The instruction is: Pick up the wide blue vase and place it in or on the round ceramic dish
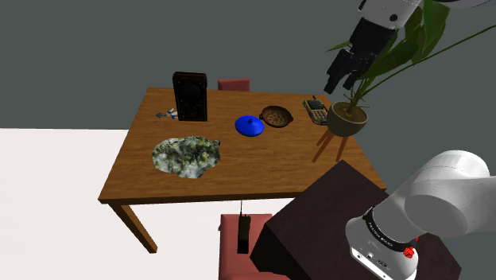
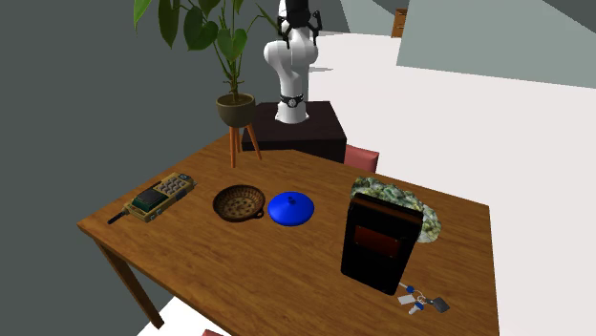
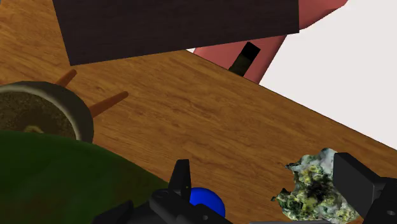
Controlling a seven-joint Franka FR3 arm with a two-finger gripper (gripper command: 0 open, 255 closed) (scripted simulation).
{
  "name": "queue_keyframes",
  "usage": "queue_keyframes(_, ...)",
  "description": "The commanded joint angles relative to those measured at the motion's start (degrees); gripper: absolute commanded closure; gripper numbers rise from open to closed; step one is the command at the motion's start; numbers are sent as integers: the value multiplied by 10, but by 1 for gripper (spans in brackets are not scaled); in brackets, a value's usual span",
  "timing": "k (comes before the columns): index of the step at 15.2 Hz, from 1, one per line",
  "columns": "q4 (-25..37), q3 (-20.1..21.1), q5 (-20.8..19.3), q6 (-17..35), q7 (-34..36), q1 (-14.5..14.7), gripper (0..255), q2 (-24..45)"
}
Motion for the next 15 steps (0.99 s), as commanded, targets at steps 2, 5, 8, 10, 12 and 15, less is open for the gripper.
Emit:
queue_keyframes(2,-3,-1,-1,19,-4,0,0,16)
queue_keyframes(5,-8,-3,-3,74,-14,-1,0,70)
queue_keyframes(8,-5,-5,-5,127,-24,-1,0,128)
queue_keyframes(10,0,-7,-5,161,-30,-2,0,169)
queue_keyframes(12,9,-9,-5,192,-36,-1,0,211)
queue_keyframes(15,29,-11,-5,236,-45,-1,0,277)
